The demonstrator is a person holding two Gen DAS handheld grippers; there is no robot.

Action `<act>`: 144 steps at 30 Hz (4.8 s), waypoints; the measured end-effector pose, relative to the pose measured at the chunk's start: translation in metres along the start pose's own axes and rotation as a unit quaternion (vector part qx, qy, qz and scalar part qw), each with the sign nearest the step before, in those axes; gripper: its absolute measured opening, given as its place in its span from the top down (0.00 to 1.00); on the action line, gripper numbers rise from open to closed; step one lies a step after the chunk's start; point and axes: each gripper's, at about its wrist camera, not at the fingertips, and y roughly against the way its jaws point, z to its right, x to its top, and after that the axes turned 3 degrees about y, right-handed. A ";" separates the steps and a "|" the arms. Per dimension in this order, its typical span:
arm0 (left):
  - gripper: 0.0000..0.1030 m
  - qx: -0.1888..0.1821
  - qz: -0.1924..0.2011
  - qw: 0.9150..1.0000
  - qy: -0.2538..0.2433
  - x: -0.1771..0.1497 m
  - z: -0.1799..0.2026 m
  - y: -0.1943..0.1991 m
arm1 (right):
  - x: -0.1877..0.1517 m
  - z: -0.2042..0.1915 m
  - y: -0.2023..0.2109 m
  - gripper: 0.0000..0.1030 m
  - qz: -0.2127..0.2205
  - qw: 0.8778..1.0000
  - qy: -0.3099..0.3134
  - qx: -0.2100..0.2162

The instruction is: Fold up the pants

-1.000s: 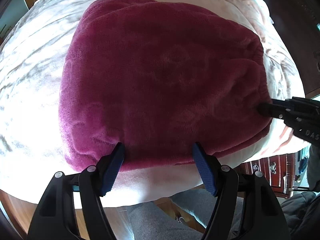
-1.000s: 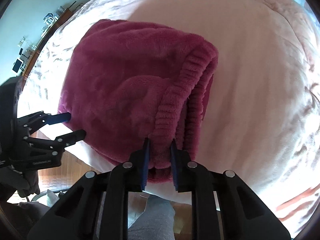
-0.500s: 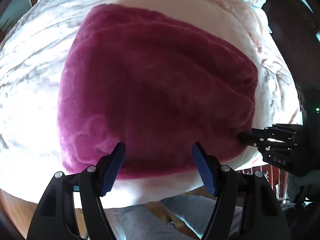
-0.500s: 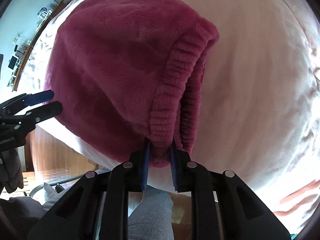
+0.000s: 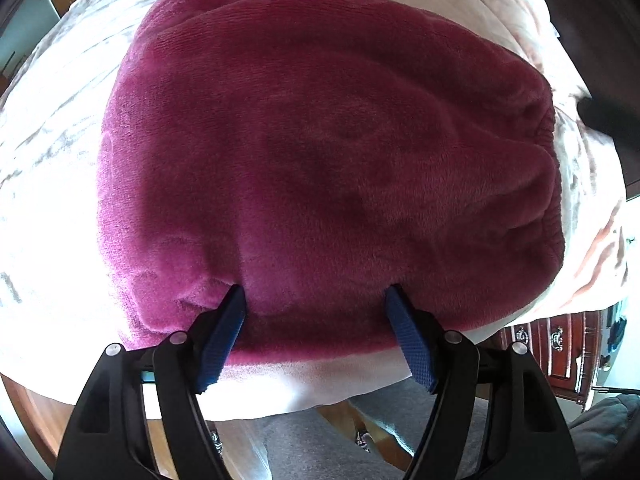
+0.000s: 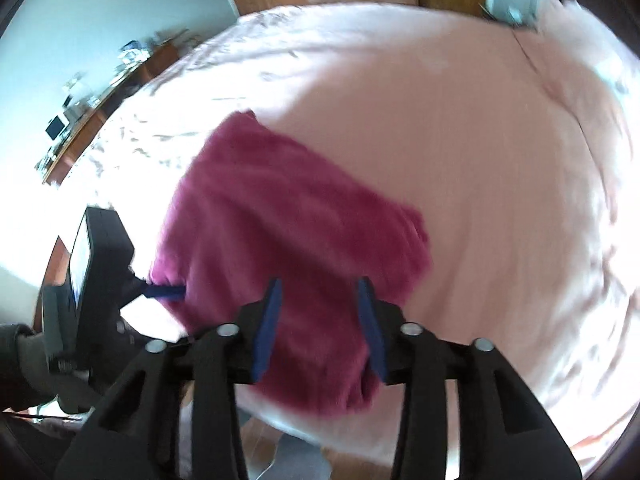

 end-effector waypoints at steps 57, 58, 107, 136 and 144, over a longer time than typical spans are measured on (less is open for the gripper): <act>0.12 -0.077 -0.003 0.995 -0.061 0.164 -0.090 -0.019 | -0.088 0.098 -0.105 0.09 -0.063 0.919 -0.389 0.031; 0.12 -0.078 -0.004 0.995 -0.059 0.164 -0.090 -0.017 | -0.084 0.097 -0.111 0.09 -0.064 0.918 -0.389 0.035; 0.07 -0.214 -0.088 0.971 0.066 0.128 -0.140 -0.043 | -0.063 0.081 -0.106 0.47 -0.079 0.916 -0.377 0.110; 0.53 -0.199 0.068 0.977 0.038 0.278 -0.214 0.023 | 0.151 0.064 -0.105 0.54 0.034 0.949 -0.304 0.077; 0.52 -0.159 0.078 0.983 0.040 0.302 -0.228 0.011 | 0.185 0.076 -0.134 0.54 0.022 0.952 -0.299 0.063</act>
